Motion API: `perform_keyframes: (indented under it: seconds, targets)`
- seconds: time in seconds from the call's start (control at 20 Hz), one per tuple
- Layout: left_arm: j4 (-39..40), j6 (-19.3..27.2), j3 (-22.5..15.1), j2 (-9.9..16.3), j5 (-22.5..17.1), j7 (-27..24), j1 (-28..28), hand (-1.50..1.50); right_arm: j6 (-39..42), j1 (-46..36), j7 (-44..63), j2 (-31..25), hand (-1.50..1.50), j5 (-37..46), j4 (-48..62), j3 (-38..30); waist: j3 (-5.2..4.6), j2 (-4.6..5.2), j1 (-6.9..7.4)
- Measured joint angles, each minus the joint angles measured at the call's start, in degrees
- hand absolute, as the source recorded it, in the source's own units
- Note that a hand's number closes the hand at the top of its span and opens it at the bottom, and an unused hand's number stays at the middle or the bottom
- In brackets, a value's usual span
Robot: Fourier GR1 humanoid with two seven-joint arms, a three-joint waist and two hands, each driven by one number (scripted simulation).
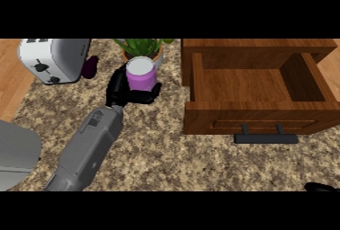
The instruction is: Pick up the can, place it into the drawer and close the drawer
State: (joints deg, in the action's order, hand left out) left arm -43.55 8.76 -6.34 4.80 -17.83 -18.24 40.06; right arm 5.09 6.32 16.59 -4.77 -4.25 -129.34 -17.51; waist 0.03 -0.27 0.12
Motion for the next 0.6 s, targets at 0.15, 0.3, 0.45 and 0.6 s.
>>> perform_keyframes:
  seconds: [0.15,0.3,0.45,0.6]
  targets:
    - [-3.3,1.9,-0.2,-0.9,0.3,5.2,3.4,1.50,-0.2,-1.2,1.0,-0.8,-1.50,-0.6,0.2,-0.9,-0.01,0.07,-0.17]
    - [-7.4,4.8,-1.0,-2.2,1.0,11.3,6.6,1.50,-0.3,-1.5,1.5,-0.9,-1.50,-0.5,-0.1,-0.7,0.00,0.05,-0.15]
    - [-10.4,7.6,-1.9,-3.0,1.7,16.1,9.4,1.50,0.1,-1.5,0.9,-1.2,-1.50,-0.7,0.4,-1.2,0.00,0.09,-0.28]
    - [-11.0,9.7,-2.0,-3.3,3.2,20.7,14.2,1.50,-0.3,-1.7,1.6,-1.0,-1.50,-0.1,-0.6,-0.7,-0.01,0.15,-0.47]
